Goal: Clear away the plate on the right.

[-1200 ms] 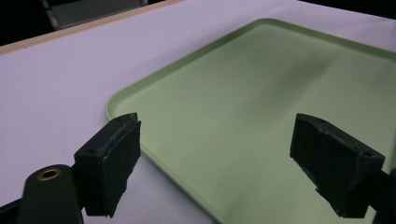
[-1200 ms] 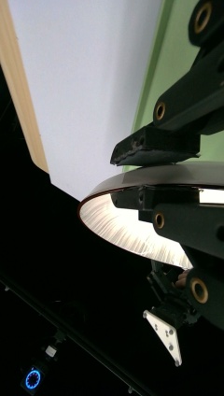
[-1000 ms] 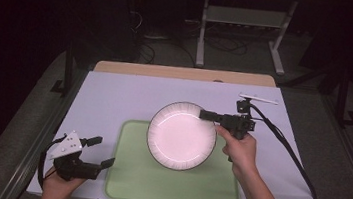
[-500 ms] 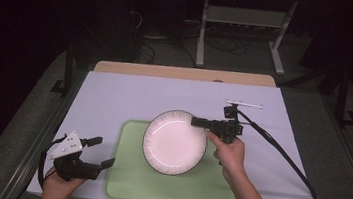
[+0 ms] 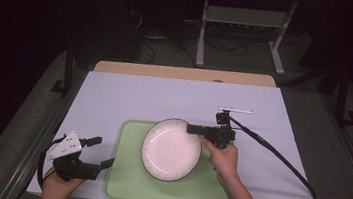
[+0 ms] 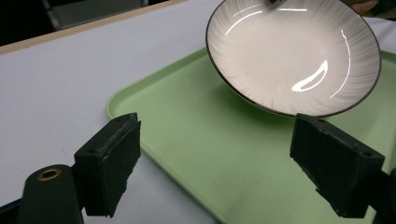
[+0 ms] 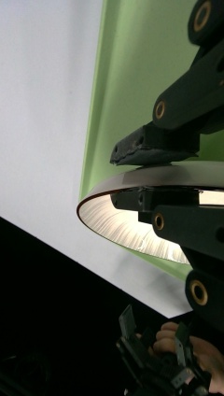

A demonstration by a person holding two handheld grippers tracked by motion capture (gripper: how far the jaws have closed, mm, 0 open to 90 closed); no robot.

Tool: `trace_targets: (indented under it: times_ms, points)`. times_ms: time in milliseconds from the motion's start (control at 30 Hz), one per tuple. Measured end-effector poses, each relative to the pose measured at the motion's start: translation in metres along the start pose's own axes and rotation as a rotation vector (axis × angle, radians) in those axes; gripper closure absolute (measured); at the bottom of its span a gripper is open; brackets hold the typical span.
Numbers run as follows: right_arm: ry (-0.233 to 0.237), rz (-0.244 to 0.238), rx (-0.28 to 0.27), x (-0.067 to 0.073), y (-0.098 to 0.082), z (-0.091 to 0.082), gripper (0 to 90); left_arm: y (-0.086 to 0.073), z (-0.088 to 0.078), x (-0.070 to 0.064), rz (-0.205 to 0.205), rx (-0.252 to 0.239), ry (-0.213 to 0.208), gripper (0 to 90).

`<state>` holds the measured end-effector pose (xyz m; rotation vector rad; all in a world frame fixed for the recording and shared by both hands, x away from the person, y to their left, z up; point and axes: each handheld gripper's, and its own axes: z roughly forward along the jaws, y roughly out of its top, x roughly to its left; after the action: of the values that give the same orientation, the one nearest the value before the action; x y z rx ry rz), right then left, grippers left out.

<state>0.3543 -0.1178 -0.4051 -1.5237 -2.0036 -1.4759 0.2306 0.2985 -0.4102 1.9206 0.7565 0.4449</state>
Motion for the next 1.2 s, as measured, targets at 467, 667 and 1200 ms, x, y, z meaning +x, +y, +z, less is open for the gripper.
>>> trace_targets:
  times_ms: [467,667,1200]
  points:
    - [-0.027,0.071,0.011,-0.025,-0.018,0.0,77.9,0.0,0.001,-0.001,0.0,0.002,-0.002,16.0]
    - [-0.046,0.051,0.036,-0.027,-0.019,-0.002,78.8,0.0,0.001,-0.001,0.0,0.002,-0.002,16.0]
    - [-0.091,0.03,0.082,-0.031,-0.02,-0.003,80.1,0.0,0.001,-0.001,0.001,0.004,-0.003,16.0]
